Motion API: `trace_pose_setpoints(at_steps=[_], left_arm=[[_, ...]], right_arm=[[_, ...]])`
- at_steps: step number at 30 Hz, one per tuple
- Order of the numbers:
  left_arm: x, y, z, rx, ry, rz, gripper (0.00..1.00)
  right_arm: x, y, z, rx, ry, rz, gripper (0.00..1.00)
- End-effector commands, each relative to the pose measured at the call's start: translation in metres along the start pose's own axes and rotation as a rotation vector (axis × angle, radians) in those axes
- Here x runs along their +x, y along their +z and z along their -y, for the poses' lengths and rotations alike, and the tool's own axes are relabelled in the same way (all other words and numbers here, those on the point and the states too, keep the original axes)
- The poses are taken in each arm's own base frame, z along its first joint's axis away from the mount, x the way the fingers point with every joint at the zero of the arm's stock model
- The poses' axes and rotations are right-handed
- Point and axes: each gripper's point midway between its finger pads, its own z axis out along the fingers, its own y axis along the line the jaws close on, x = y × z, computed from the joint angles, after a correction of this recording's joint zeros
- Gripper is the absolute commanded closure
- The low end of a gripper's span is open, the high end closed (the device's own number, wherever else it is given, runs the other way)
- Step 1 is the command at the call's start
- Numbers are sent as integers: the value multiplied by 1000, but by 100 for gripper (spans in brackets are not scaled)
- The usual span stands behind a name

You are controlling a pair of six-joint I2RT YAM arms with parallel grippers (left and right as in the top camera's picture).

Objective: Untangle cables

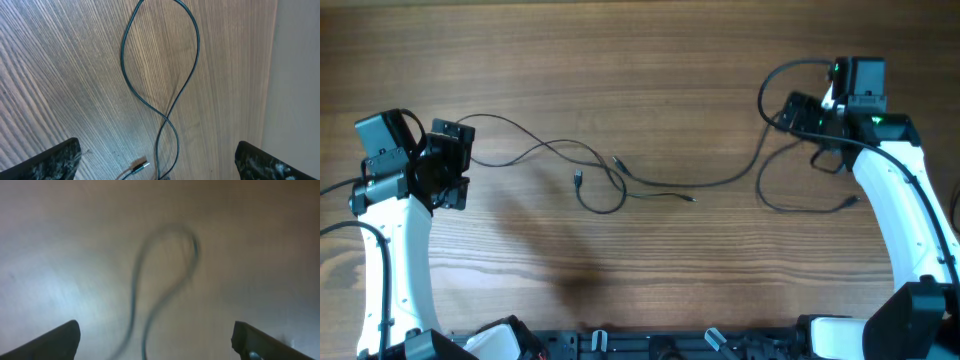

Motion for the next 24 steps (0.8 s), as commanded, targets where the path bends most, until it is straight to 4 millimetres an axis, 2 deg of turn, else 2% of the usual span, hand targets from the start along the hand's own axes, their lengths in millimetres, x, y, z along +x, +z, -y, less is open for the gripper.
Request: trace_pose_setpoints(at_steps=[1,6,9,13,15,18,24], left_arm=[[-3,-2,6,5,16,16,0],[-3,-2,6,5,16,16,0],[-3,-2,6,5,16,16,0],[-3,-2,6,5,16,16,0],[-3,-2,6,5,16,16,0],[-3,-2,6,5,16,16,0],[-3,-2,6,5,16,16,0]], right_arm=[[34,9,2,34,170,-141,0],[50,23,-17,10,152,-141,0],[68,31,-32,-22,143,-167,0],[92,42,-37,6,192,-183,0],[97,50,-41,-7,172,-157,2],[104,62,-39,30,123,-90,12],[108,72,-44,74,2,3,15]])
